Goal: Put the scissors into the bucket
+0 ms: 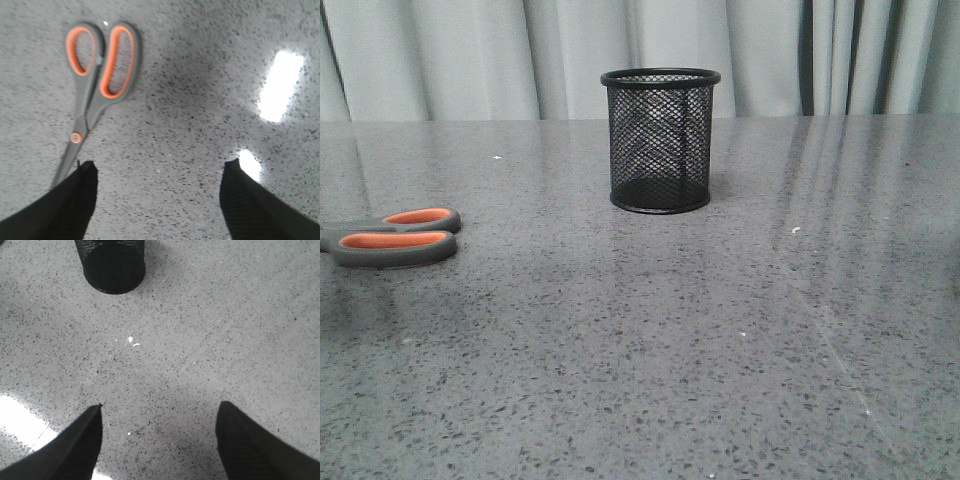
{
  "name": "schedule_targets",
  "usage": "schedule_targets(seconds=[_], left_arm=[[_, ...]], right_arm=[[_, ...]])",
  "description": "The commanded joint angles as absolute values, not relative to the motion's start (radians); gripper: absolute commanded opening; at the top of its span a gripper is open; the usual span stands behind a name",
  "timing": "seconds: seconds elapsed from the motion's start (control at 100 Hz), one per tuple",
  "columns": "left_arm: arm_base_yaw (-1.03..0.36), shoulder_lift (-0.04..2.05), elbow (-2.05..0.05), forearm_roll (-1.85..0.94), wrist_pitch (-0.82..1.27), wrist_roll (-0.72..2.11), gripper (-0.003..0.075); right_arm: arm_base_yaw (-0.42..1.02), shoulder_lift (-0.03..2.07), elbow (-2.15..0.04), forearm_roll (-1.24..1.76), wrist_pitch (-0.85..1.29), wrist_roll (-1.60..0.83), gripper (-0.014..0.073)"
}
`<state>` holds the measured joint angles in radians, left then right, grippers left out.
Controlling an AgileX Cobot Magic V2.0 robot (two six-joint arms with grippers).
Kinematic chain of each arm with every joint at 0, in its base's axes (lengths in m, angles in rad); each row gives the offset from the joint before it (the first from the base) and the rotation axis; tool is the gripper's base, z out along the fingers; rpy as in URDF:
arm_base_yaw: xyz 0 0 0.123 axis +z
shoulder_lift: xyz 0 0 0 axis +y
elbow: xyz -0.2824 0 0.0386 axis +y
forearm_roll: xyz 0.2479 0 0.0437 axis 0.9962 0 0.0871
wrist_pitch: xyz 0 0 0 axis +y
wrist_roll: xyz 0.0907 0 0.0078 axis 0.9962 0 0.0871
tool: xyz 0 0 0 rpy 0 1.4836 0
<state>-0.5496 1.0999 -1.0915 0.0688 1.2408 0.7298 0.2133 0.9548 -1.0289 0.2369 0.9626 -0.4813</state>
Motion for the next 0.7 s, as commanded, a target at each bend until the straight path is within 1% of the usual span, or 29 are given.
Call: schedule_targets(seconds=[0.0, 0.06, 0.34, 0.57, 0.69], left_arm=[[-0.558, 1.089, -1.152, 0.075, 1.226, 0.722, 0.0417], [-0.558, 1.089, -1.170, 0.088, 1.226, 0.722, 0.0389], [-0.558, 1.089, -1.209, 0.239, 1.228, 0.722, 0.0388], [-0.549, 1.130, -1.209, 0.224, 1.262, 0.808, 0.0390], [-0.506, 1.202, -1.231, 0.153, 1.263, 0.843, 0.0390]], right_arm=[[0.215, 0.953, -1.062, 0.238, 0.910, -0.490, 0.0445], [0.215, 0.954, -1.062, 0.238, 0.906, -0.490, 0.0445], [0.215, 0.954, -1.062, 0.238, 0.880, -0.490, 0.0445], [0.215, 0.961, -1.062, 0.238, 0.865, -0.490, 0.0445], [0.215, 0.981, -1.063, 0.238, 0.876, -0.490, 0.0445]])
